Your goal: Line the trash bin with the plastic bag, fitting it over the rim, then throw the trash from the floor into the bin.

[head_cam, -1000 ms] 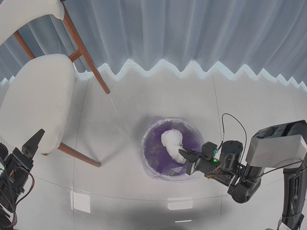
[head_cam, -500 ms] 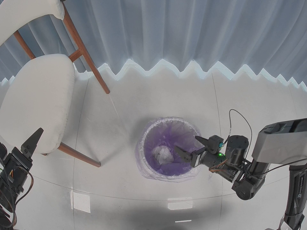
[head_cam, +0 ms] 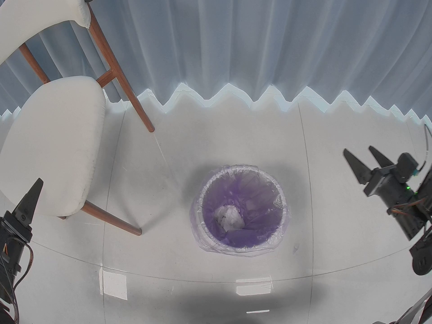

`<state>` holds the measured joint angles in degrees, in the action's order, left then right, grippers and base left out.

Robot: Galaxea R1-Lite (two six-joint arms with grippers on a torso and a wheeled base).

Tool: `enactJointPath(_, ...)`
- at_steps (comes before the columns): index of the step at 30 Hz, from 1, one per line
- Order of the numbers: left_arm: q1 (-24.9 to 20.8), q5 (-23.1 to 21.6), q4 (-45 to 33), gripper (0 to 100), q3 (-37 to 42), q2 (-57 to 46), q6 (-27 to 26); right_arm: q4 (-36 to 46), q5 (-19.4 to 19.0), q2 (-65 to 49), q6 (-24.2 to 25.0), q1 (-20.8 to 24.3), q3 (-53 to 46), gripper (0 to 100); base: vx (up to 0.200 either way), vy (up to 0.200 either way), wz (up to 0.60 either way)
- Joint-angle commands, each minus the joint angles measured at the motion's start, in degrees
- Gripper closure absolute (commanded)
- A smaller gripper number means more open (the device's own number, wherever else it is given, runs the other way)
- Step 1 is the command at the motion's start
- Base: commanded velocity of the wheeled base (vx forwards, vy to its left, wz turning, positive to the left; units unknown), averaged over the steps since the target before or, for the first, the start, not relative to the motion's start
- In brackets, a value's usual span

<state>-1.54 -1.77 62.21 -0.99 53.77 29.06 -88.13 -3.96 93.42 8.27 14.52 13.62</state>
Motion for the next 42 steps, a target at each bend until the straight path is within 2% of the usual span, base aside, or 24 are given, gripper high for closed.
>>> enactJointPath(1, 3.38, -3.51, -16.51, 0, -0.24, -22.04, -11.57, 13.51, 0.45, -42.35, -0.44, -15.49, -13.62, 0, 0.0, 0.0, 0.0)
enactJointPath(6, 3.73, -4.56, -40.94, 0, -2.09, -39.18, -13.33, 44.71, -0.7, -68.1, -1.32, -15.49, -13.27, 0, 0.0, 0.0, 0.0)
enactJointPath(7, 3.73, -4.56, -40.94, 0, -2.09, -39.18, -13.33, 44.71, -0.7, -68.1, -1.32, -15.49, -13.27, 0, 0.0, 0.0, 0.0)
enactJointPath(9, 2.94, -4.47, -57.37, 0, 0.9, -51.4, -17.2, 64.75, -0.96, -84.28, -3.96, -15.49, -13.62, 0, 0.0, 0.0, 0.0)
enactJointPath(10, 1.62, -5.09, -61.15, 0, 0.72, -53.77, -20.01, 75.03, -0.78, -91.22, -5.63, -15.49, -13.62, 0, 0.0, 0.0, 0.0)
enactJointPath(11, 1.18, -5.26, -61.94, 0, -0.42, -53.77, -22.29, 84.35, 0.45, -93.42, -7.39, -14.87, -13.62, 0, 0.0, 0.0, 0.0)
enactJointPath(12, 1.36, -5.62, -62.47, 0, -0.86, -53.77, -23.96, 89.62, 2.64, -93.42, -8.53, -14.69, -13.35, 0, 0.0, 0.0, 0.0)
enactJointPath(13, 1.45, -6.76, -62.03, 0, -0.33, -53.68, -26.34, 90.76, 5.9, -92.71, -7.65, -14.69, -12.83, 0, 0.0, 0.0, 0.0)
enactJointPath(15, 1.54, -8.6, -62.03, 0, -0.16, -53.68, -29.94, 89.09, 4.23, -92.89, -7.65, -14.69, -13.09, 0, 0.0, 0.0, 0.0)
enactJointPath(17, 1.54, -8.34, -62.3, 0, -0.16, -53.68, -31.52, 89.09, 3.35, -92.36, -8.97, -14.69, -13.09, 0, 0.0, 0.0, 0.0)
enactJointPath(20, 1.54, 2.47, -61.77, 0, 0.11, -53.68, -31.17, 88.65, 3.26, -93.06, -9.06, -14.61, -13.27, 0, 0.0, 0.0, 0.0)
enactJointPath(21, 1.54, 3.17, -61.77, 0, 0.11, -53.68, -31.08, 88.57, 3.26, -93.15, -9.06, -14.61, -13.35, 0, 0.0, 0.0, 0.0)
enactJointPath(22, 1.45, 11.88, -61.77, 0, 0.2, -53.68, -28.89, 88.3, 3.35, -93.42, -8.88, -14.61, -13.62, 0, 0.0, 0.0, 0.0)
enactJointPath(23, 1.54, 13.9, -61.68, 0, 0.2, -53.68, -27.74, 88.3, 3.43, -93.42, -8.97, -14.61, -13.62, 0, 0.0, 0.0, 0.0)
enactJointPath(26, 1.54, 12.14, -61.33, 0, 0.37, -53.77, -28.01, 88.21, 3.43, -93.42, -8.88, -14.61, -13.62, 0, 0.0, 0.0, 0.0)
enactJointPath(28, 1.45, 2.91, -62.3, 0, 0.02, -53.68, -32.84, 88.13, 3.26, -93.42, -8.62, -14.61, -13.62, 0, 0.0, 0.0, 0.0)
enactJointPath(30, 1.27, -1.13, -63.18, 0, -0.24, -53.6, -34.07, 87.95, 3.7, -93.42, -6.95, -14.61, -13.62, 0, 0.0, 0.0, 0.0)
enactJointPath(35, 1.45, 0.19, -62.65, 0, -0.07, -53.6, -32.4, 87.95, 4.4, -93.42, -6.77, -14.61, -13.62, 0, 0.0, 0.0, 0.0)
enactJointPath(37, 1.54, 5.99, -61.33, 0, 0.37, -53.68, -27.57, 88.04, 4.75, -93.42, -6.86, -14.61, -13.62, 0, 0.0, 0.0, 0.0)
enactJointPath(42, 1.54, 5.9, -60.1, 0, 0.99, -53.68, -27.22, 88.13, 4.75, -93.42, -7.21, -14.61, -13.62, 0, 0.0, 0.0, 0.0)
